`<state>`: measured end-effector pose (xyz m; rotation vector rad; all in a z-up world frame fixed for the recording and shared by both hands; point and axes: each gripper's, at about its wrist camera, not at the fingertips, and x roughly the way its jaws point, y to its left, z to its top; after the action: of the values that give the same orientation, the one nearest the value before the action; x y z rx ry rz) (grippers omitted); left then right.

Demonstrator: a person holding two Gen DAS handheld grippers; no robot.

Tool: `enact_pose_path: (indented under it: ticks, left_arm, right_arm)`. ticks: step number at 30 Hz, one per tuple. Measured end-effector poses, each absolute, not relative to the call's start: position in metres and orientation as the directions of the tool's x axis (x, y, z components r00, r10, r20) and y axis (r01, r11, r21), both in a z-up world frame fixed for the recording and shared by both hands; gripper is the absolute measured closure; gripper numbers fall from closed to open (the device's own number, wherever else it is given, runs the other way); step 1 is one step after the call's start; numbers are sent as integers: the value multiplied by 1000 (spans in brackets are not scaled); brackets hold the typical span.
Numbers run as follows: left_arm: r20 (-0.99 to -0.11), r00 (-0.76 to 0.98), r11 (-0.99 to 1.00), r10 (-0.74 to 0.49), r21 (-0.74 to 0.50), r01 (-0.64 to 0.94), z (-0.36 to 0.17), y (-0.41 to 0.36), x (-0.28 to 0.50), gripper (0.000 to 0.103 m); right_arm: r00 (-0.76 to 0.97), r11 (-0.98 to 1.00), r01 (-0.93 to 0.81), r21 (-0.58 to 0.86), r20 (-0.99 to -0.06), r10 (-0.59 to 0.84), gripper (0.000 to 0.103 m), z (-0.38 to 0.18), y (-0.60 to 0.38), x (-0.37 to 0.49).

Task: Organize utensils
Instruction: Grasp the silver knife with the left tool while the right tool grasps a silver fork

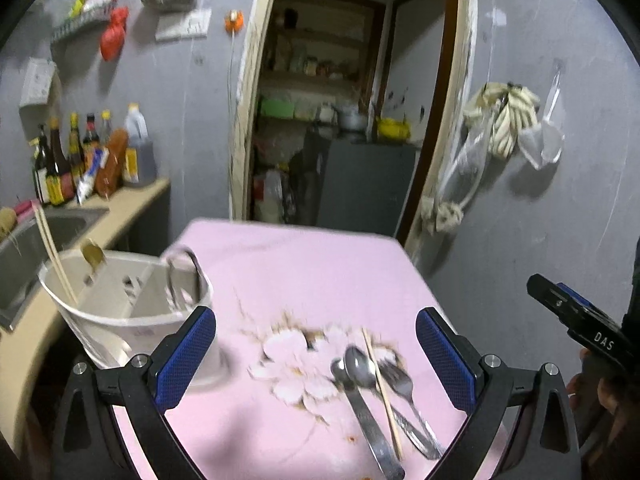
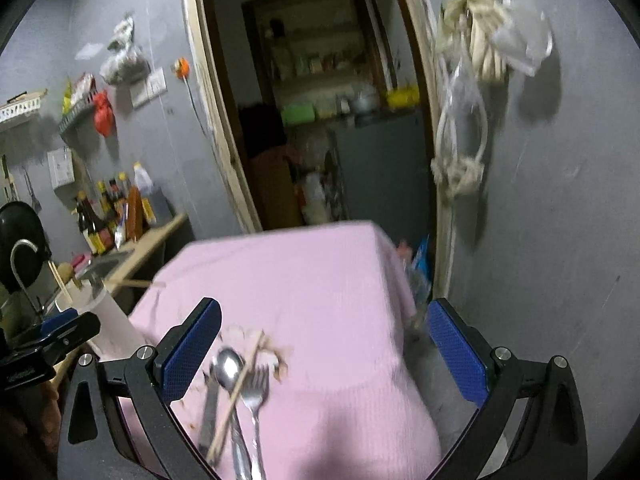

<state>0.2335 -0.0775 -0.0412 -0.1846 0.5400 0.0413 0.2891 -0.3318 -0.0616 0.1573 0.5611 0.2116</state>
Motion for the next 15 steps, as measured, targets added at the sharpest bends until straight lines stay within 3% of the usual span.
enact_pose_path:
  ticks: [6,11,15]
  left_arm:
    - [-640,768,974,-28,-189,-122,-85,-78,257,2]
    - [-694,718,970,-48,-206,-133,-115,-75,269,3]
    - [-718,692,964,-82,-233,-128,-132,-74,278,13]
  right_arm:
    - [735,954,-203,220,-610,297,2,-114,-324,303]
    - [648,935,-247,255,-674,355,3,-152,-313,311]
    - [602,916,-296,271,-692,400,15,-170,-300,316]
